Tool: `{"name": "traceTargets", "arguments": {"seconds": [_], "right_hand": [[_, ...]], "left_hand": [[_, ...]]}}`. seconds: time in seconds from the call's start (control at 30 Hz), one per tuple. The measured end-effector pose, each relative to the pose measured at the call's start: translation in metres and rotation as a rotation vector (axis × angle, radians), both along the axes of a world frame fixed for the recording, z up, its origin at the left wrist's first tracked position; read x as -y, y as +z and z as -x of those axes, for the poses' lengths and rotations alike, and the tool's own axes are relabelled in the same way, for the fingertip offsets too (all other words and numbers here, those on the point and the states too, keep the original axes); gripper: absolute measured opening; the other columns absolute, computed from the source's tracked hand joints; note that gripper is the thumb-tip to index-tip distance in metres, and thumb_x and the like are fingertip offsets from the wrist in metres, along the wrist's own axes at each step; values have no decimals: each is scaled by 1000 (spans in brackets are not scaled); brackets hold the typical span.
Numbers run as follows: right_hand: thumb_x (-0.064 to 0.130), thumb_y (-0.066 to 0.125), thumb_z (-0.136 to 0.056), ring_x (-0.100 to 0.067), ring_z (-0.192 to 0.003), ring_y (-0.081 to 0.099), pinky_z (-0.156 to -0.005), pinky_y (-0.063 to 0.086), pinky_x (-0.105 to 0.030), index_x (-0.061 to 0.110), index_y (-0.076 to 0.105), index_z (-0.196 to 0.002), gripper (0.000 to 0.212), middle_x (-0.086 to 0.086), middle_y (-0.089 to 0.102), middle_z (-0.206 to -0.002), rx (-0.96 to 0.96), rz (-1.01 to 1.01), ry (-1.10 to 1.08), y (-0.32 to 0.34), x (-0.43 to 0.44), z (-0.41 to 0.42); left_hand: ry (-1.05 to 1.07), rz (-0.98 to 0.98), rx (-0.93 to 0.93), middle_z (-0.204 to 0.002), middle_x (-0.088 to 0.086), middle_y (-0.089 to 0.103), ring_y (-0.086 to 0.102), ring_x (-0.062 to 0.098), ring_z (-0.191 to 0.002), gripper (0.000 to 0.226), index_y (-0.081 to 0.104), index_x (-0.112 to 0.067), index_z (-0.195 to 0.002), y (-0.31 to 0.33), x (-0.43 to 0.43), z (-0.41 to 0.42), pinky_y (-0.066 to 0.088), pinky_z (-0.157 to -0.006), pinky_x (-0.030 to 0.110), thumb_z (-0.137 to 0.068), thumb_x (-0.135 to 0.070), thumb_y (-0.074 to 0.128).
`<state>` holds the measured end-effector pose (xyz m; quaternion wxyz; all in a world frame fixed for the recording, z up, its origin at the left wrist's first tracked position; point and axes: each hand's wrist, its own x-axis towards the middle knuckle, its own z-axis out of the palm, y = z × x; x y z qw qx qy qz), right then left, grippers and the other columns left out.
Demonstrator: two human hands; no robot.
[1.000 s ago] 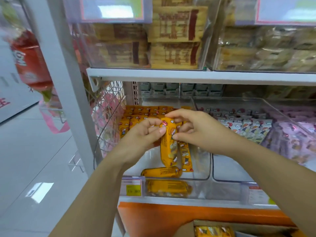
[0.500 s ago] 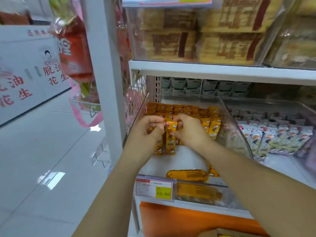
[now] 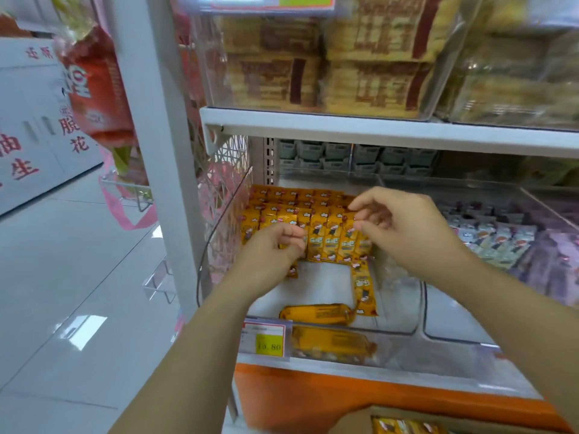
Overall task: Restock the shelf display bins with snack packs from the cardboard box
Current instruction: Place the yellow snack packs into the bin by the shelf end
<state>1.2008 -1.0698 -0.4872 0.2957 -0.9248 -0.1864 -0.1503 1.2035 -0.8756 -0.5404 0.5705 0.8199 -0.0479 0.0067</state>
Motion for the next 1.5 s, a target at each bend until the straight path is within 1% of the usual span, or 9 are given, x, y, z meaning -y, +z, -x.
{"name": "traceTargets", "arguments": {"seconds": [0.23, 0.4, 0.6, 0.7, 0.8, 1.13, 1.23, 1.33, 1.5], "right_hand": [[20, 64, -88, 0, -95, 55, -80, 40, -11, 20, 71, -102, 16, 15, 60, -102, 4, -31, -53, -26, 60, 21], [23, 59, -91, 22, -92, 53, -79, 36, 5, 23, 67, -117, 27, 21, 52, -122, -114, -194, 43, -39, 74, 22], [24, 61, -90, 11, -98, 57, -76, 42, 0, 26, 67, -115, 26, 26, 51, -119, -146, -276, 68, -44, 77, 17], [24, 61, -89, 7, -96, 60, -78, 44, -3, 24, 67, -116, 28, 20, 53, -124, -145, -281, 75, -45, 77, 17], [24, 62, -89, 1, -92, 63, -81, 47, -6, 25, 67, -116, 27, 18, 54, -127, -146, -279, 71, -44, 77, 17], [24, 61, -90, -10, -86, 66, -83, 50, -15, 26, 67, -114, 25, 19, 55, -123, -152, -293, 70, -45, 76, 16], [25, 60, -90, -8, -83, 65, -80, 50, -13, 26, 67, -116, 26, 25, 51, -119, -161, -292, 74, -43, 77, 17], [26, 60, -90, 0, -83, 63, -77, 48, -8, 26, 65, -117, 28, 25, 50, -120, -172, -298, 79, -43, 77, 17], [26, 60, -90, 4, -78, 62, -75, 47, -7, 27, 66, -115, 26, 22, 52, -121, -157, -310, 81, -44, 77, 16]], "left_hand": [[-217, -256, -395, -96, 4, 60, 59, 15, -77, 13, 55, -20, -107, -7, 53, -16, 44, -66, 23, -95, -16, 56], [-313, -370, -641, -80, 5, 59, 46, 11, -59, 13, 54, -17, -96, -10, 81, -29, 29, -52, 22, -97, -30, 54], [-237, -222, -726, -82, 6, 52, 51, 15, -71, 25, 53, -9, -105, -15, 96, -32, 41, -40, 8, -93, -28, 63], [-233, -118, -741, -104, 9, 55, 59, 13, -74, 55, 43, -4, -136, -18, 97, -31, 52, -51, 15, -90, -22, 66], [-235, -60, -756, -101, 11, 53, 56, 15, -78, 21, 54, -8, -105, -13, 96, -26, 55, -77, 25, -90, -17, 66], [-233, -442, -266, -106, -1, 60, 59, 14, -78, 48, 49, -30, -128, 29, 64, -36, 56, -69, 28, -86, -15, 65], [-219, -607, -57, -121, 1, 54, 56, 13, -99, 53, 49, -28, -132, 38, 64, -46, 48, -72, 22, -83, -19, 70], [-198, -565, -8, -123, 0, 56, 60, 18, -106, 46, 55, -27, -126, 44, 59, -50, 53, -84, 30, -83, -23, 72], [-113, -415, 41, -105, -6, 58, 69, 19, -76, 35, 58, -28, -112, 39, 52, -57, 59, -78, 41, -81, -28, 75]]}}
